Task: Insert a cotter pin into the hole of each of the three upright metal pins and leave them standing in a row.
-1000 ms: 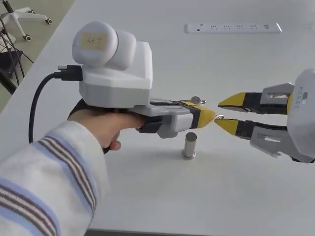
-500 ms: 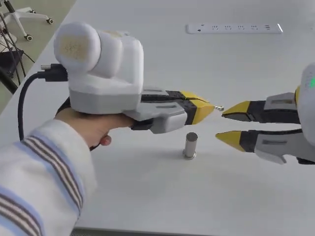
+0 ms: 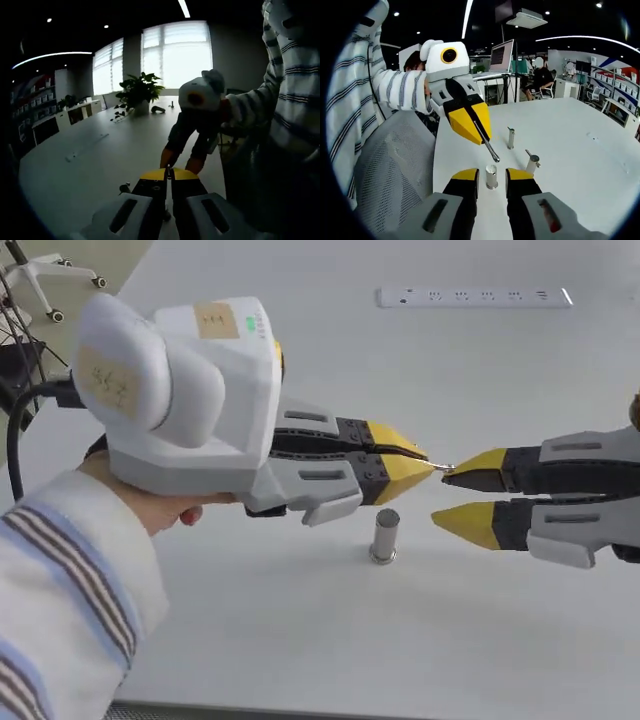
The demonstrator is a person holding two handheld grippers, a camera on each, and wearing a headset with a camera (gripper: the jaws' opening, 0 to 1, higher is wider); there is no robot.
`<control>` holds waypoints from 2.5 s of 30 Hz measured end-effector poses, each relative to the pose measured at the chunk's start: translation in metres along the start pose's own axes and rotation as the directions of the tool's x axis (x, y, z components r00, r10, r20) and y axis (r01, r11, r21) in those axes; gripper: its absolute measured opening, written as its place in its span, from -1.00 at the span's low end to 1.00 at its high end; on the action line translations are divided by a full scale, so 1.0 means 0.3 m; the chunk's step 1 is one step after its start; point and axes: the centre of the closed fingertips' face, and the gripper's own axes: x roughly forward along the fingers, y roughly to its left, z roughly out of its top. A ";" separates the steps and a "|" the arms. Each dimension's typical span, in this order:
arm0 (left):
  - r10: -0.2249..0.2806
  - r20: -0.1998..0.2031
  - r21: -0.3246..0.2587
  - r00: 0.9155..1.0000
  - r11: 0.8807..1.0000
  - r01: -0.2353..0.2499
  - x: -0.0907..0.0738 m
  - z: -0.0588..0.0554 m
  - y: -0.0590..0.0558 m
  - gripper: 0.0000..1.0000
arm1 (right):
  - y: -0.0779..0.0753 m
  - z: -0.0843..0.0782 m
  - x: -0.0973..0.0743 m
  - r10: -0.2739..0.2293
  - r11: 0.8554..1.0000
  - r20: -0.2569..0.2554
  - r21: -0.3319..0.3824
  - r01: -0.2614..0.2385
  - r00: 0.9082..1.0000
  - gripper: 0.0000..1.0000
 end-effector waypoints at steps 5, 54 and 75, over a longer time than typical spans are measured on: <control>-0.027 -0.015 0.023 1.000 0.999 0.028 0.004 -0.008 -0.019 -1.00 | 0.022 0.010 0.007 0.019 1.000 0.011 0.003 -0.019 1.000 -0.72; -0.145 -0.123 -0.024 0.982 0.989 0.143 0.010 -0.110 -0.106 -0.97 | 0.148 -0.029 -0.024 0.154 0.985 -0.095 -0.066 -0.161 0.983 -1.00; 0.003 -0.248 -0.029 0.969 1.000 -0.010 0.037 -0.229 0.026 -0.50 | 0.006 -0.151 -0.009 0.028 0.997 -0.203 -0.068 -0.043 0.979 -1.00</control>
